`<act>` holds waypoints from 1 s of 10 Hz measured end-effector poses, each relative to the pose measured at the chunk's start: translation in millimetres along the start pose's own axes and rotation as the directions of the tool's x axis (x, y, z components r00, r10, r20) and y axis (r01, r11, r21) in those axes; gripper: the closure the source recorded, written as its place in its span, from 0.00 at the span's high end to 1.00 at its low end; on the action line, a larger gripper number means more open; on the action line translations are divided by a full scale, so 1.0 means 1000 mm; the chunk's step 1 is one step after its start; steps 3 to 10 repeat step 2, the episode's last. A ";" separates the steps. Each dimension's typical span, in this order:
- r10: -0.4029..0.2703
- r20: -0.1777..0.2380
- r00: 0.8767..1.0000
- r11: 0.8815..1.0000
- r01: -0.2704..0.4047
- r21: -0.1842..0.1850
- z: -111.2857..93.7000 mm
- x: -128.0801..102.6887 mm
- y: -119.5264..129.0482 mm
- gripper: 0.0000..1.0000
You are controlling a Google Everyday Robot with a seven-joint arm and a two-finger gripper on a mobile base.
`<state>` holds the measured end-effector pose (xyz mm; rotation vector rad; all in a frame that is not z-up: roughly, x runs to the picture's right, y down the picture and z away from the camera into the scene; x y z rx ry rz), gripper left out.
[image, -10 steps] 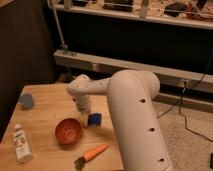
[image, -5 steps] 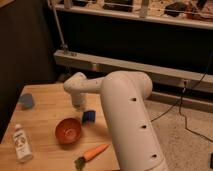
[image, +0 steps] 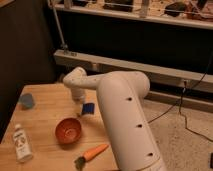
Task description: Wipe the white sponge on the table
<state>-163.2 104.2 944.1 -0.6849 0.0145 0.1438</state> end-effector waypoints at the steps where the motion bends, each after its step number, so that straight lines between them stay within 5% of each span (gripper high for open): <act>1: 0.003 0.009 1.000 1.000 -0.003 0.004 0.001 -0.003 -0.005 0.22; 10: 0.007 0.025 1.000 1.000 -0.007 0.013 -0.002 -0.009 -0.012 0.22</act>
